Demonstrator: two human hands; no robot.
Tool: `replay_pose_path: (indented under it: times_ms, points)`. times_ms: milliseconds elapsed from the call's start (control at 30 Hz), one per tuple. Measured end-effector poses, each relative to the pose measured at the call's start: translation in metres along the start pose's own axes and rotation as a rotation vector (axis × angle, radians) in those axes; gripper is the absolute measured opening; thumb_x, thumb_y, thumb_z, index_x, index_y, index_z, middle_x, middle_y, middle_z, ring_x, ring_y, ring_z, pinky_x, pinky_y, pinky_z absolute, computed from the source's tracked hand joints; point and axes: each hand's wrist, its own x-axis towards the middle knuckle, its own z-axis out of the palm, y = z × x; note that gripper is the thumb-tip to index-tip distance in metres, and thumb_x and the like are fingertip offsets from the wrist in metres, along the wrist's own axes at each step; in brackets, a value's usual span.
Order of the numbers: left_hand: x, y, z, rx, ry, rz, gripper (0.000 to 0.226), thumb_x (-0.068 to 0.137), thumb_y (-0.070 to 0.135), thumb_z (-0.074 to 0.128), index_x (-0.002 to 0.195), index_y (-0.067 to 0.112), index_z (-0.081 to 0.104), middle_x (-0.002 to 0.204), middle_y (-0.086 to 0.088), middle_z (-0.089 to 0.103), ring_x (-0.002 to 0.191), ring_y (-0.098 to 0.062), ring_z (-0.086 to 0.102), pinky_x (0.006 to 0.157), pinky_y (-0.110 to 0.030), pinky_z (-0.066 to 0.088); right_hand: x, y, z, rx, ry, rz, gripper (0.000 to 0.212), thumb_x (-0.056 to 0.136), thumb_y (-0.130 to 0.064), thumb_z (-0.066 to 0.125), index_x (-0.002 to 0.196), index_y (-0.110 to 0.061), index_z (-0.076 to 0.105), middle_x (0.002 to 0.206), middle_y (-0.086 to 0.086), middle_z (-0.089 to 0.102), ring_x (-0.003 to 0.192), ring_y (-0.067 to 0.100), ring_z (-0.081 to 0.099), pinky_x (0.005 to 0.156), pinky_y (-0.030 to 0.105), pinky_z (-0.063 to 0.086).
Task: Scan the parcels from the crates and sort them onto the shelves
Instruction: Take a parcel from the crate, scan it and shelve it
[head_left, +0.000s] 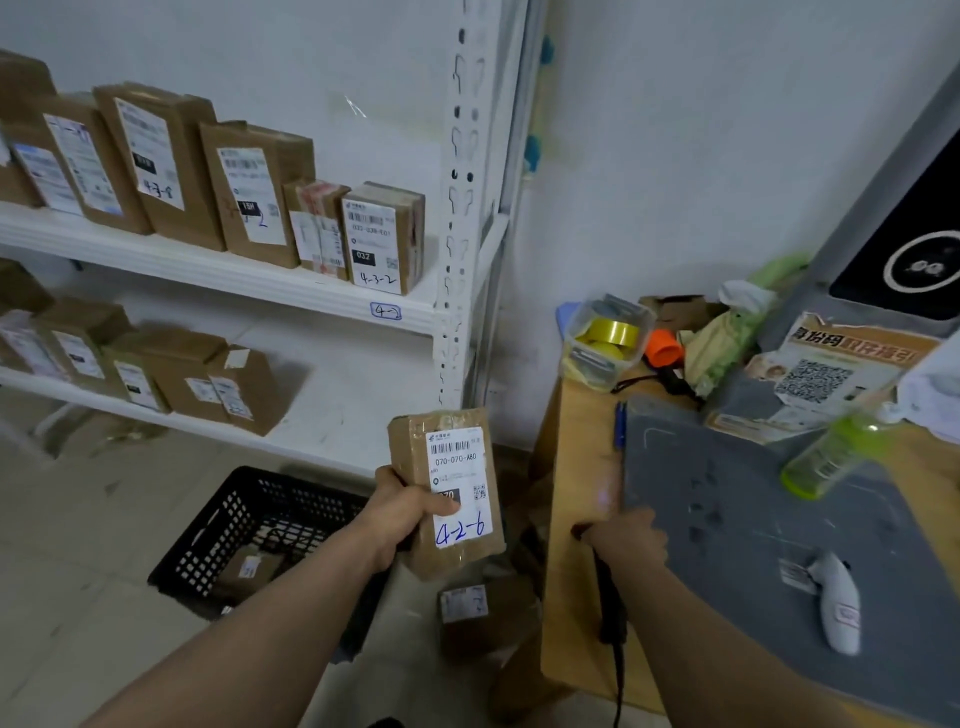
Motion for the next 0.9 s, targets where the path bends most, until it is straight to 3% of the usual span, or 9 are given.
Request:
replay_pose_path:
  times_ms: [67,133,200,233,333,533,667,800,900]
  points:
    - [0.003,-0.004,0.009,0.009,-0.016,-0.024,0.082,0.067,0.002,0.085,0.132,0.012,0.036,0.111,-0.005,0.073,0.1,-0.027,0.071,0.092,-0.05,0.057,0.012,0.013,0.006,0.021,-0.046,0.071,0.083,0.083,-0.034,0.078,0.143,-0.006,0.029,0.139,0.021,0.042,0.121,0.039,0.05,0.098,0.049,0.052]
    - [0.01,-0.009,0.014,0.02,-0.027,-0.037,0.094,0.056,0.007,0.088,0.137,0.01,0.04,0.111,-0.004,0.075,0.099,-0.027,0.073,0.09,-0.051,0.059,0.023,0.024,0.013,0.064,-0.118,0.023,0.047,0.087,-0.021,0.073,0.125,-0.003,0.053,0.108,0.012,0.059,0.096,0.028,0.062,0.088,0.041,0.056]
    - [0.015,-0.008,0.016,0.024,-0.016,-0.047,0.098,0.049,0.008,0.087,0.136,0.01,0.042,0.112,-0.005,0.075,0.1,-0.027,0.073,0.088,-0.05,0.06,0.028,0.027,0.015,0.004,-0.209,0.017,0.013,0.094,-0.013,0.065,0.104,-0.008,0.058,0.085,0.004,0.055,0.072,0.017,0.055,0.075,0.031,0.054]
    - [0.016,-0.007,0.017,0.029,-0.014,-0.047,0.098,0.049,0.007,0.086,0.136,0.01,0.042,0.112,-0.005,0.075,0.101,-0.027,0.073,0.087,-0.049,0.06,0.028,0.026,0.014,-0.065,-0.252,0.038,0.009,0.098,-0.012,0.06,0.105,-0.008,0.056,0.084,0.005,0.052,0.069,0.015,0.051,0.069,0.028,0.051]
    - [0.017,-0.003,0.018,0.044,-0.015,-0.064,0.091,0.057,0.003,0.085,0.136,0.012,0.04,0.114,-0.005,0.074,0.103,-0.027,0.07,0.083,-0.044,0.059,0.031,0.023,0.017,-0.101,-0.301,0.016,0.021,0.096,-0.013,0.063,0.113,-0.004,0.057,0.091,0.01,0.054,0.074,0.019,0.054,0.056,0.027,0.047]
    - [0.017,-0.006,0.012,0.013,0.102,-0.081,0.083,0.067,-0.002,0.084,0.133,0.011,0.036,0.114,-0.006,0.068,0.101,-0.025,0.066,0.078,-0.041,0.054,0.002,-0.01,0.011,0.238,-0.5,-0.072,0.02,0.082,-0.01,0.076,0.099,-0.001,0.071,0.082,0.013,0.068,0.076,0.026,0.064,0.066,0.033,0.051]
    - [0.017,-0.011,0.008,-0.015,0.263,-0.079,0.081,0.068,-0.005,0.086,0.128,0.008,0.034,0.108,-0.007,0.065,0.087,-0.023,0.065,0.065,-0.038,0.055,-0.035,-0.048,-0.003,0.356,-0.674,-0.251,0.017,0.084,-0.01,0.075,0.1,-0.007,0.074,0.074,0.006,0.069,0.063,0.016,0.062,0.062,0.029,0.05]
    - [0.022,-0.016,0.003,-0.029,0.374,-0.088,0.089,0.06,-0.001,0.092,0.127,0.01,0.036,0.114,-0.014,0.065,0.1,-0.034,0.068,0.085,-0.056,0.059,-0.068,-0.069,-0.009,0.433,-0.769,-0.352,0.011,0.087,-0.016,0.076,0.095,-0.009,0.073,0.074,0.002,0.067,0.064,0.013,0.06,0.064,0.026,0.05]
    - [0.024,-0.016,0.003,-0.05,0.393,-0.089,0.09,0.062,0.0,0.091,0.127,0.016,0.032,0.117,-0.014,0.062,0.109,-0.037,0.065,0.091,-0.061,0.056,-0.079,-0.074,-0.007,0.421,-0.739,-0.39,0.01,0.087,-0.018,0.076,0.095,-0.012,0.073,0.073,0.0,0.068,0.068,0.014,0.062,0.069,0.028,0.05]
